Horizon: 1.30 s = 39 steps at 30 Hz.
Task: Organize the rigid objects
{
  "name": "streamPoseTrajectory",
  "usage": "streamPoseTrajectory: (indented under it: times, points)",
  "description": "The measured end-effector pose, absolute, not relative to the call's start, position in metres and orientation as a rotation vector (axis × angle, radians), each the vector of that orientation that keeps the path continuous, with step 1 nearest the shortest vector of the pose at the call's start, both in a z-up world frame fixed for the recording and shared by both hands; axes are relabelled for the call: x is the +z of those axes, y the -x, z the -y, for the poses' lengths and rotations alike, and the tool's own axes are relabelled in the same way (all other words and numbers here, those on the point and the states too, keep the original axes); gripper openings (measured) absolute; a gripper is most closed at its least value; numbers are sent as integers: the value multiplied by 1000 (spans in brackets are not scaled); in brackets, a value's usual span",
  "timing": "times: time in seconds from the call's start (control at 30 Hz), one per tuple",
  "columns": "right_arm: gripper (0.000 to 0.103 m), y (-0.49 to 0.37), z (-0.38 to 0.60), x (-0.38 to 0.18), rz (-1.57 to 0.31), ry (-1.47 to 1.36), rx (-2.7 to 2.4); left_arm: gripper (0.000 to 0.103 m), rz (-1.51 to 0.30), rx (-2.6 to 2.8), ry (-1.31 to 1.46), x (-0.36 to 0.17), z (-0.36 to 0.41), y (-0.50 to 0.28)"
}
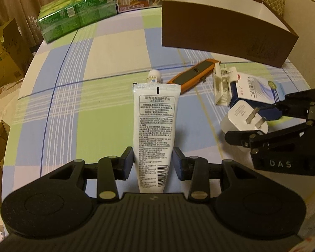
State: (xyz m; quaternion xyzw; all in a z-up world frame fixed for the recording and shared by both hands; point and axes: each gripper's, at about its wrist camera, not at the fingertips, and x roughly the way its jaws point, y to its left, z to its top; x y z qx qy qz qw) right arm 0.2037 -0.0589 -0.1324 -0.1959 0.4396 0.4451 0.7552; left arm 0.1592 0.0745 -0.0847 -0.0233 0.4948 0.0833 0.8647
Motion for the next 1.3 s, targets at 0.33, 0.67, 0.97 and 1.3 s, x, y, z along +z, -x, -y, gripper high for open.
streamPoseTrajectory:
  times: [0.33, 0.67, 0.97, 1.3]
  points:
    - [46, -212, 63, -125, -940, 406, 963, 0, -1010, 139, 56, -75, -72, -170]
    - [46, -216, 67, -123, -944, 397, 953, 28, -1081, 175, 234, -94, -93, -172]
    - [46, -224, 78, -121, -950, 387, 931, 28, -1082, 145, 308, -99, -84, -187]
    - [46, -240, 97, -113, -943, 351, 887, 30, -1054, 182, 197, -109, -64, -243]
